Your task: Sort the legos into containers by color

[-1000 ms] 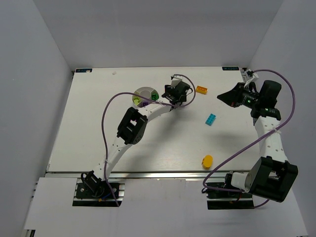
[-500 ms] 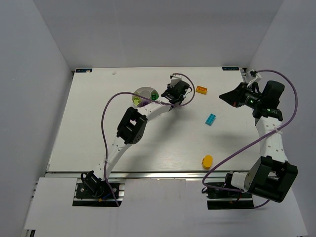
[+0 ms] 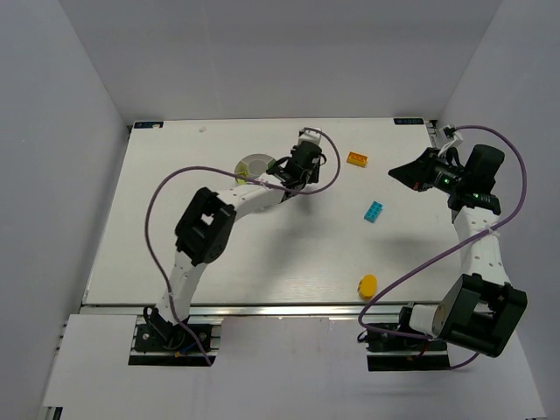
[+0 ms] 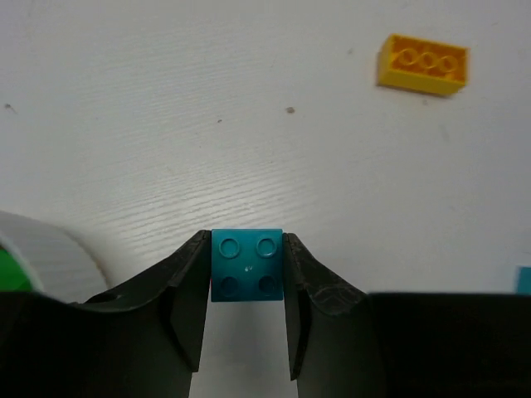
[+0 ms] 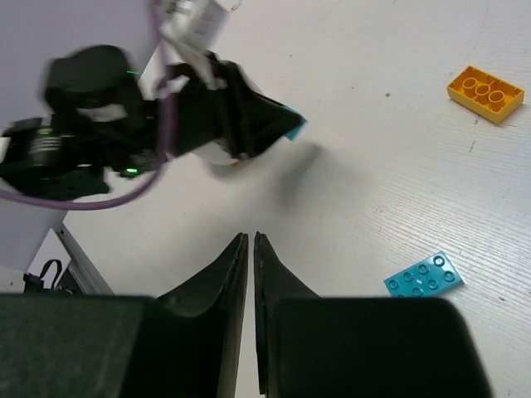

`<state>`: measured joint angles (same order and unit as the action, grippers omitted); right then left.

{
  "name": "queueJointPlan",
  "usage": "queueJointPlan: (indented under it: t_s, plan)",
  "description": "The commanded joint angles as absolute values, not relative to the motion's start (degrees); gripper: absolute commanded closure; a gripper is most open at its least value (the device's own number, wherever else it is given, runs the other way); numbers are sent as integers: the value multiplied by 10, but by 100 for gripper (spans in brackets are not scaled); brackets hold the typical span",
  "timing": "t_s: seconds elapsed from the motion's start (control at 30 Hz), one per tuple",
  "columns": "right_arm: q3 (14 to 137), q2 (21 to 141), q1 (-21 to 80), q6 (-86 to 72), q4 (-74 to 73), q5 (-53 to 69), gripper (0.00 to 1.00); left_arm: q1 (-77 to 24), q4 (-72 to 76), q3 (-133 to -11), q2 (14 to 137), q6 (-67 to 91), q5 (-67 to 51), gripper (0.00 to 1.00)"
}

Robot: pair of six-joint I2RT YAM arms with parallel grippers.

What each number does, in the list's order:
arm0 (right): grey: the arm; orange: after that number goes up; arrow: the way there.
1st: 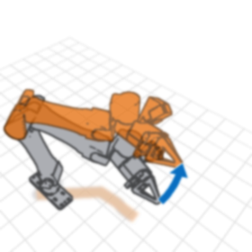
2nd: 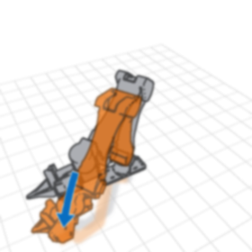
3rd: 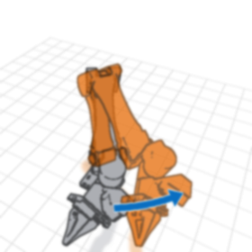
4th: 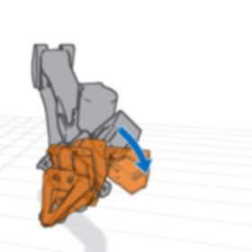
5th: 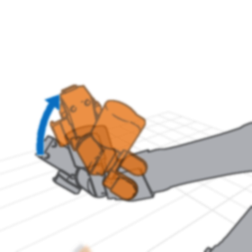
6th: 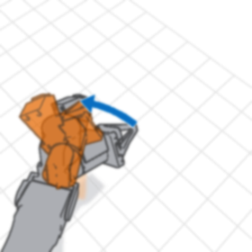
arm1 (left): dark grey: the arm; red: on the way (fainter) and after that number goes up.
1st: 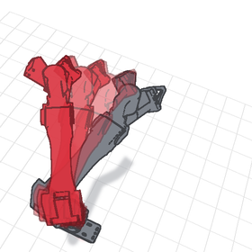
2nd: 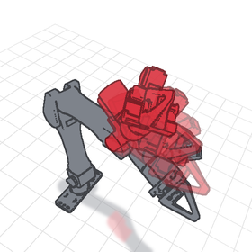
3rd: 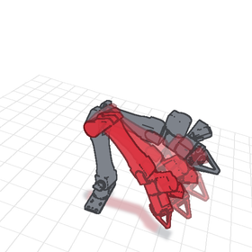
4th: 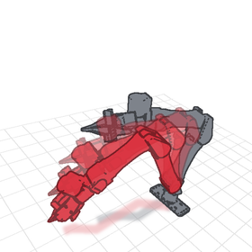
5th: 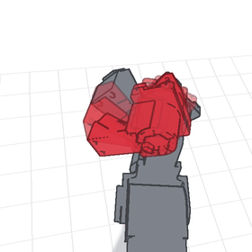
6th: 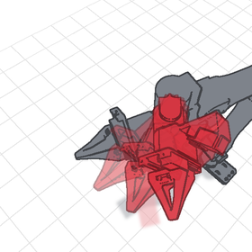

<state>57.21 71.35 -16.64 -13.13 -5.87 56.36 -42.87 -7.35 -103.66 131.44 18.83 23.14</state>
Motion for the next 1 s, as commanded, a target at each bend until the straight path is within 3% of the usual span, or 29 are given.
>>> queueJointPlan:
  t_s: [0.0, 0.17, 0.33, 0.97]
  plan:
    - [570, 715, -168, -131, -40, 580, 87, -420, 24, -965, 1161, 155, 161, 93]
    - [567, 722, -163, -127, -38, 584, 88, -420, 41, -886, 1058, 127, 136, 94]
    - [571, 738, -156, -112, -46, 596, 90, -399, 10, -838, 1011, 121, 191, 94]
    - [601, 793, -91, -36, -119, 551, 90, -303, -72, -800, 1014, 150, 177, 96]
